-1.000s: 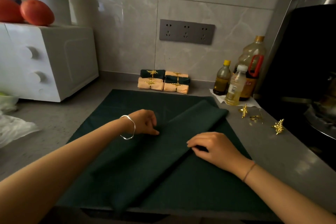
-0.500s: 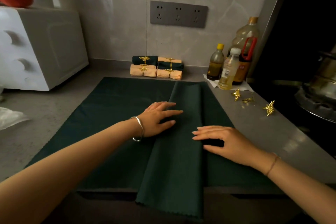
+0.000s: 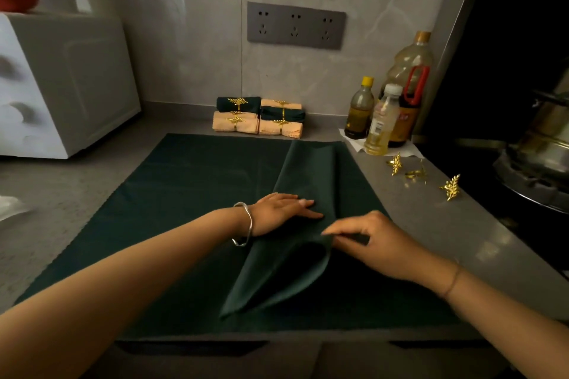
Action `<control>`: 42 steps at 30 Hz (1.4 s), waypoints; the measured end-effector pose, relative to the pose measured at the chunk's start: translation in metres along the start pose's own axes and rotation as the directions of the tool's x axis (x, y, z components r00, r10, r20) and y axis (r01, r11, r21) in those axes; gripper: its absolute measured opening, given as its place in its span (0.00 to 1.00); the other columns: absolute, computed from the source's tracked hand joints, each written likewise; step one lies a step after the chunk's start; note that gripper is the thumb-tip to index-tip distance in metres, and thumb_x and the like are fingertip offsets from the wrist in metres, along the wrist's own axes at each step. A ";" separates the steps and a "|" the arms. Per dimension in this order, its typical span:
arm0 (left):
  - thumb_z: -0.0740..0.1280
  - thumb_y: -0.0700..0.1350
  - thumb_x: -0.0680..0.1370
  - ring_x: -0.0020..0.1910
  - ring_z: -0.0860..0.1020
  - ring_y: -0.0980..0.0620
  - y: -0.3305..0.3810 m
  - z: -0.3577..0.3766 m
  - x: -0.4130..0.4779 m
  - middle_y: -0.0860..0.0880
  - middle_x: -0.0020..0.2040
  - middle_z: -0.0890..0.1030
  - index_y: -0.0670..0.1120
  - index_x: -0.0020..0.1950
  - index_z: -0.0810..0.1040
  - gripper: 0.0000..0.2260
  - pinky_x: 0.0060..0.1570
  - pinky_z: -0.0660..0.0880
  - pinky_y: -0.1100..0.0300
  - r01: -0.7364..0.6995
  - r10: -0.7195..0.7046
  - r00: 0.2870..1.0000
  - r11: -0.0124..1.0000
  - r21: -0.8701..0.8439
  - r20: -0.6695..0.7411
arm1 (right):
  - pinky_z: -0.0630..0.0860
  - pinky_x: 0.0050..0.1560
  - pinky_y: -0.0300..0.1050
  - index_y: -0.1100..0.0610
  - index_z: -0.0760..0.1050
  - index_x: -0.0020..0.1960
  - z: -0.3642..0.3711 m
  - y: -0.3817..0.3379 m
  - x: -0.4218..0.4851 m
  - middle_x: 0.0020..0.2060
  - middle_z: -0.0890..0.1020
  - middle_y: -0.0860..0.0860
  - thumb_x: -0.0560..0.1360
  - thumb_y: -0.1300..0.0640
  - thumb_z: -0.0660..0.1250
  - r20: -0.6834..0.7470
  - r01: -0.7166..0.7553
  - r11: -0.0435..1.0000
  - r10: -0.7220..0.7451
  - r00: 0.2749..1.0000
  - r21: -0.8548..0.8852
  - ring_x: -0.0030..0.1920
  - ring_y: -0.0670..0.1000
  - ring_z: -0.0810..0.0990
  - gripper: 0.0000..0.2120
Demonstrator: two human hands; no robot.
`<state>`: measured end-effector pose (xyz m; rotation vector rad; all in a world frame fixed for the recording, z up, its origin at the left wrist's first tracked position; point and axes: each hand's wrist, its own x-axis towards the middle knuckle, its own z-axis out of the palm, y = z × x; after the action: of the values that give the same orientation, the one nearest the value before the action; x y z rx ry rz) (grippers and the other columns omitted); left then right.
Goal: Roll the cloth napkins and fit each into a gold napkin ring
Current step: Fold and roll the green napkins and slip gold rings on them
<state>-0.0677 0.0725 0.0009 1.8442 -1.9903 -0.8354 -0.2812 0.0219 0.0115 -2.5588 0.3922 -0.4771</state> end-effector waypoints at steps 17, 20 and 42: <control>0.57 0.58 0.79 0.46 0.75 0.53 -0.032 -0.042 0.016 0.50 0.44 0.77 0.46 0.49 0.79 0.18 0.54 0.68 0.58 0.369 -0.438 0.884 0.868 -0.333 -0.162 | 0.77 0.43 0.44 0.65 0.69 0.66 -0.023 0.094 0.130 0.61 0.77 0.59 0.79 0.61 0.61 0.080 -0.635 0.390 0.810 0.581 0.667 0.55 0.57 0.79 0.16; 0.59 0.58 0.78 0.41 0.75 0.53 -0.028 -0.041 0.023 0.50 0.40 0.77 0.44 0.45 0.79 0.18 0.50 0.70 0.59 0.377 -0.435 0.884 0.880 -0.289 -0.170 | 0.78 0.42 0.43 0.65 0.68 0.66 -0.025 0.097 0.129 0.61 0.77 0.60 0.79 0.62 0.61 0.102 -0.664 0.366 0.825 0.555 0.652 0.56 0.57 0.79 0.16; 0.62 0.50 0.79 0.37 0.73 0.56 -0.024 -0.017 0.030 0.52 0.38 0.73 0.45 0.51 0.76 0.09 0.43 0.71 0.62 0.271 -0.352 0.872 0.926 -0.263 -0.342 | 0.68 0.30 0.38 0.57 0.75 0.48 -0.023 0.079 0.105 0.32 0.75 0.51 0.73 0.40 0.65 0.080 -0.727 0.530 0.782 0.619 0.437 0.31 0.48 0.73 0.19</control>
<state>-0.0422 0.0398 -0.0049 2.0463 -1.3357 -0.6655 -0.2109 -0.0917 0.0157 -1.6789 1.2362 -0.3268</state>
